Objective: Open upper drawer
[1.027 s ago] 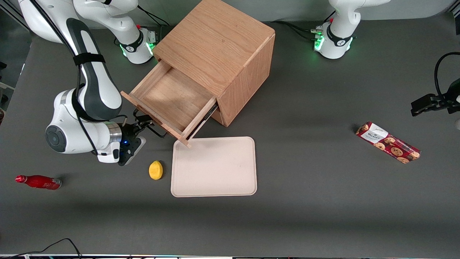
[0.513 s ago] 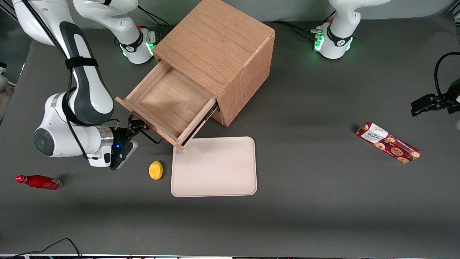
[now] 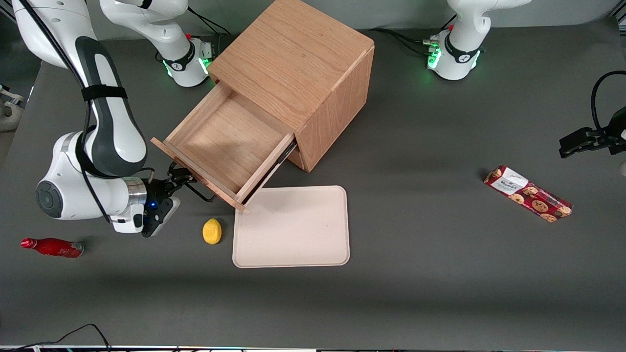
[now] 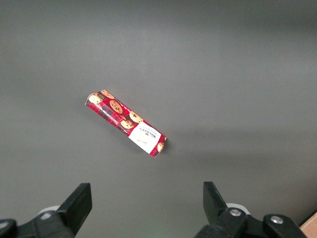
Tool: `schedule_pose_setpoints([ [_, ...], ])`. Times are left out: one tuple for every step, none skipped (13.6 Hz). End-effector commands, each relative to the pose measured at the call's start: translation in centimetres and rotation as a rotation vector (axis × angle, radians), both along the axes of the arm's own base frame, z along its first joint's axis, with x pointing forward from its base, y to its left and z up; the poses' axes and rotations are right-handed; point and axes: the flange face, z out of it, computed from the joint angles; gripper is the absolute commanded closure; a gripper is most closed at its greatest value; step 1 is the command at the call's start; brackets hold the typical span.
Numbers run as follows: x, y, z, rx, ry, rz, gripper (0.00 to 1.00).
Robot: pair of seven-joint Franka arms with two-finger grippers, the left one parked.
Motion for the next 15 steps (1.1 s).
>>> schedule_pose_setpoints([
  [0.7,-0.3,-0.3,-0.004,-0.004,0.027,0.00],
  [0.7,-0.1,0.3,-0.001,-0.012,0.029,0.00],
  [0.8,0.0,1.3,-0.002,-0.012,0.027,0.00],
  [0.8,0.1,2.5,0.002,-0.009,0.033,0.00],
  [0.8,0.1,3.8,0.002,-0.003,0.036,0.00],
  [0.9,0.1,4.8,-0.012,0.008,0.028,0.00],
  [0.9,0.2,6.1,-0.038,0.010,0.024,0.00],
  [0.8,0.3,7.6,-0.065,0.020,0.007,0.00],
  [0.5,0.3,9.7,-0.093,0.030,-0.017,0.00],
  [0.0,0.2,12.1,-0.129,0.039,-0.037,0.00],
  [-0.9,-0.2,14.8,-0.156,0.041,-0.070,0.00],
  [-1.9,-0.8,17.6,-0.168,0.023,-0.125,0.00],
  [-2.9,-1.4,20.1,-0.191,0.010,-0.219,0.00],
  [-4.0,-1.6,22.3,-0.238,-0.004,-0.325,0.00],
  [-5.0,-1.7,23.6,-0.299,-0.011,-0.417,0.00],
])
